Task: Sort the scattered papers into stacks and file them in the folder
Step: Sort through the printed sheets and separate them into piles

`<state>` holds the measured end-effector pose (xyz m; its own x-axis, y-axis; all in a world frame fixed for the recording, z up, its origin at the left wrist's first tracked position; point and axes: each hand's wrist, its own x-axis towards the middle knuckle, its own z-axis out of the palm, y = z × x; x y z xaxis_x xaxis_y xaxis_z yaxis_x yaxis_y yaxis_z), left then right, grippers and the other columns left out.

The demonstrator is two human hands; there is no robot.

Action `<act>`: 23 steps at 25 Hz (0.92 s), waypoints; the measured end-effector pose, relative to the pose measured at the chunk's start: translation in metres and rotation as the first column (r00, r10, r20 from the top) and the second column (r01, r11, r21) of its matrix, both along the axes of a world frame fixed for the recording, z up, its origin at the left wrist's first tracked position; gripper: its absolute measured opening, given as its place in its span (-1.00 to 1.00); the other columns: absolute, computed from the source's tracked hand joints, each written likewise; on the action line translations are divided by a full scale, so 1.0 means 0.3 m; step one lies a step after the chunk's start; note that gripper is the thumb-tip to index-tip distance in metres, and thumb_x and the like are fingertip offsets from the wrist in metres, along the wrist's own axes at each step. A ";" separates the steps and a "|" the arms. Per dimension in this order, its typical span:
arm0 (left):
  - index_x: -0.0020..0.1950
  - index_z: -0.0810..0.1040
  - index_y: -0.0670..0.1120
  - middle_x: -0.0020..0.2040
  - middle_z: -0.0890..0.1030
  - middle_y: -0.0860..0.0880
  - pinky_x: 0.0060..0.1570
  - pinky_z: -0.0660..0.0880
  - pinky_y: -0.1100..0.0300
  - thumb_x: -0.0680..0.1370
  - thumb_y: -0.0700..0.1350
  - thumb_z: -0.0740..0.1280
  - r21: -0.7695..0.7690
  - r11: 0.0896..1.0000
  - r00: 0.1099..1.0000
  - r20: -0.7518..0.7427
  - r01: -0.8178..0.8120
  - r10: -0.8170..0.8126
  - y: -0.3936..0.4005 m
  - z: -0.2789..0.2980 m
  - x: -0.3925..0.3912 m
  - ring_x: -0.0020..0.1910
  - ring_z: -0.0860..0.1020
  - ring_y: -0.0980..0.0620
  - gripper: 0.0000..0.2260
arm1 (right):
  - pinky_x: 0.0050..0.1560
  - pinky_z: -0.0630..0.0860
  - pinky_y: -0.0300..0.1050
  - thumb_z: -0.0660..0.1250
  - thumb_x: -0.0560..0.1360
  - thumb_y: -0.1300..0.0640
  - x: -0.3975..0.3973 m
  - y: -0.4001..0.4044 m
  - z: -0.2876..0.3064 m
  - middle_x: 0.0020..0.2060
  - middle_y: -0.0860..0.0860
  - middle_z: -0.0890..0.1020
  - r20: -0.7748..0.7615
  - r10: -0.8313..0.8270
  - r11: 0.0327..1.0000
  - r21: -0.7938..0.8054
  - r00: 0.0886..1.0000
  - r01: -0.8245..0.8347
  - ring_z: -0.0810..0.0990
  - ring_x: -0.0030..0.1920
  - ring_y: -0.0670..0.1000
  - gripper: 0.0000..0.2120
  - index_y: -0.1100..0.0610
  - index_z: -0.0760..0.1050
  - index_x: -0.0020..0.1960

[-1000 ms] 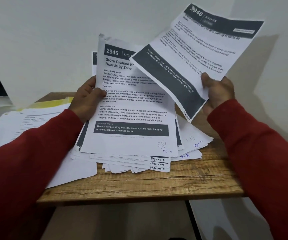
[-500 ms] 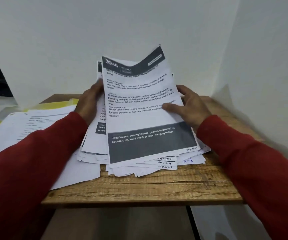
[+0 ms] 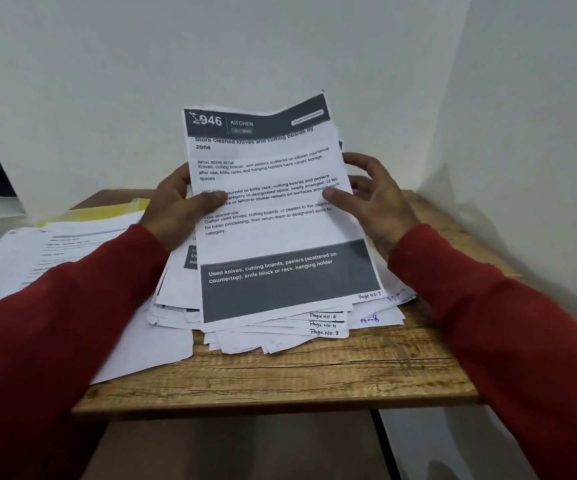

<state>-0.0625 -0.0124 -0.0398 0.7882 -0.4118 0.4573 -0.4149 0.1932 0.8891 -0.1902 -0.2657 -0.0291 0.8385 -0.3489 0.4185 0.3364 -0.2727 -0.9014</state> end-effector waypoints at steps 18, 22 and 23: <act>0.41 0.30 -0.13 0.18 0.63 -0.07 0.15 0.59 0.04 0.59 -0.25 0.37 -0.255 0.955 0.916 0.327 -0.149 0.230 -0.075 0.362 -0.205 0.13 0.64 0.02 -0.56 | 0.13 0.61 -0.09 0.42 0.48 0.34 -0.090 0.065 0.331 0.10 0.04 0.69 0.258 0.062 0.998 0.001 0.964 -0.064 0.68 0.10 0.03 -0.59 0.20 0.47 0.30; 0.32 0.29 -0.15 0.14 0.58 0.11 0.12 0.58 0.20 0.62 -0.15 0.32 -0.237 0.943 0.858 0.407 -0.233 0.314 -0.080 0.351 -0.262 0.07 0.61 0.23 -0.67 | 0.22 0.56 -0.04 0.48 0.47 0.19 -0.093 0.068 0.344 0.17 0.03 0.66 0.198 0.071 0.996 -0.069 0.978 -0.058 0.65 0.17 0.00 -0.52 0.15 0.42 0.35; 0.32 0.27 -0.10 0.14 0.57 0.15 0.09 0.58 0.22 0.61 -0.12 0.33 -0.198 0.951 0.863 0.407 -0.237 0.300 -0.077 0.326 -0.274 0.06 0.61 0.25 -0.65 | 0.22 0.56 -0.05 0.49 0.47 0.13 -0.101 0.069 0.328 0.18 0.01 0.65 0.175 0.046 0.996 -0.078 0.983 -0.033 0.65 0.16 -0.02 -0.49 0.12 0.40 0.35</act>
